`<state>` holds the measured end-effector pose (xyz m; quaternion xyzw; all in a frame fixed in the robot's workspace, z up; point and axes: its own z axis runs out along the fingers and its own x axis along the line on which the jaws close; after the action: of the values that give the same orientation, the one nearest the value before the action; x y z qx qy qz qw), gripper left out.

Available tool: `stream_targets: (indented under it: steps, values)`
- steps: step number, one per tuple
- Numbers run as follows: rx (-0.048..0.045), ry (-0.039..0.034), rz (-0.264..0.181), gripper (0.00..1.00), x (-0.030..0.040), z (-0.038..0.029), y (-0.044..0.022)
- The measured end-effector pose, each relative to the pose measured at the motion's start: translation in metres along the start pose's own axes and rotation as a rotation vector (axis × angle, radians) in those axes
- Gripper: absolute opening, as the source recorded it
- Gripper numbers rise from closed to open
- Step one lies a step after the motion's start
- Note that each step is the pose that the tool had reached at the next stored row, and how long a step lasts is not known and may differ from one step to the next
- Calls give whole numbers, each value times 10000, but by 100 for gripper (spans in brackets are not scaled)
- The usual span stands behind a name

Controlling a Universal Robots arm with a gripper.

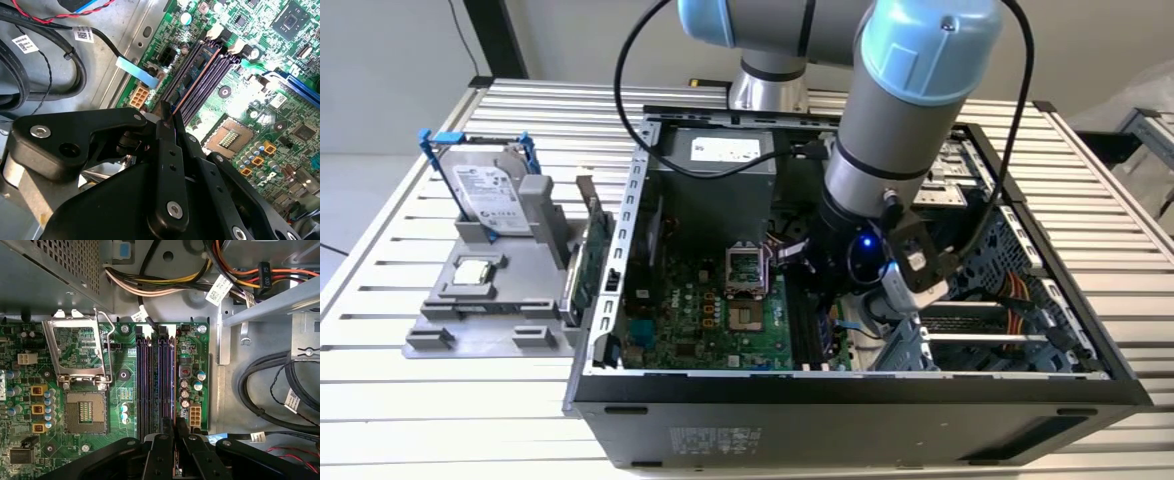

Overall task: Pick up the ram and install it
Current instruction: 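Insert the ram into the slot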

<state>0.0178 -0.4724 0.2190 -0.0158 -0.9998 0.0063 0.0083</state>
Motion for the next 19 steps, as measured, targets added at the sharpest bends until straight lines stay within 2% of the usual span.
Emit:
stream_targets:
  steps: [9,19]
  values:
    - [3,47,1,0,0,12,-17]
    - [8,49,13,0,-2,43,-16]
